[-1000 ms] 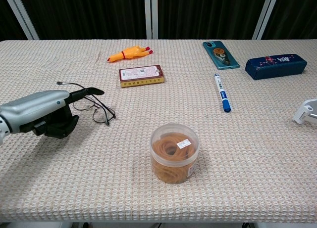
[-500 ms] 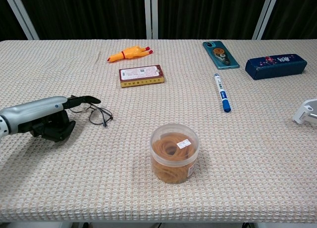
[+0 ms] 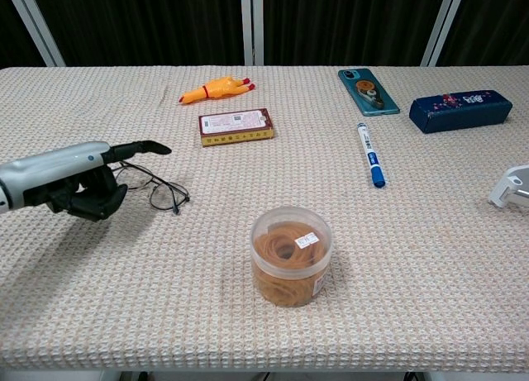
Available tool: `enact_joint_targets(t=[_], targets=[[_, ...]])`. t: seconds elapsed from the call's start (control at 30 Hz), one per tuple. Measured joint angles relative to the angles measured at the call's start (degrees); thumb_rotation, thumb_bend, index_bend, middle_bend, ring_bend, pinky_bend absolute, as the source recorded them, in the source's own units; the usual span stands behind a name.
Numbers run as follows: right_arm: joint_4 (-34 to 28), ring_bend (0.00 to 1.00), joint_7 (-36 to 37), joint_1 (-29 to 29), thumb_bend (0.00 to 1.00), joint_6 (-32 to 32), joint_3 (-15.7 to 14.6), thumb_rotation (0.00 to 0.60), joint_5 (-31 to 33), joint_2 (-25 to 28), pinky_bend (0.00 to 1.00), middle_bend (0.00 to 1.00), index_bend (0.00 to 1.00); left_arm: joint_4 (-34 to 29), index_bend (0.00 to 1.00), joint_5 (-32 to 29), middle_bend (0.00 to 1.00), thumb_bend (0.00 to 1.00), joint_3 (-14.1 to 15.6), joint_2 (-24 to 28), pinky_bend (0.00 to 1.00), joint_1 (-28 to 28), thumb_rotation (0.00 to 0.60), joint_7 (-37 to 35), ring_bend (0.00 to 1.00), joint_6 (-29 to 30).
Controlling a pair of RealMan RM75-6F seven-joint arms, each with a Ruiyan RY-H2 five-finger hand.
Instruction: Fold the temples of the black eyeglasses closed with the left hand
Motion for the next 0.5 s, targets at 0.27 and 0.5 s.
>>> enact_joint_targets(t=[0.27,0.5], targets=[[0.3,0.00,-0.7,-1.0,0.44,0.9,-0.5,0.600,-0.1,-0.2,0.00,0.00,0.00,-4.1,0.20,0.9,0.86,0.43,-1.2,3.7,0.89,5.2,0.600,7.0,0.83,13.4],[0.2,0.00,-5.8,-4.3,0.39,-2.7,-3.8,0.600,3.6,-0.5,0.00,0.00,0.00,-6.3,0.14,-0.9,0.05,0.12,-0.9,6.9,0.34,17.3,0.276,22.4,0.06,30.6]])
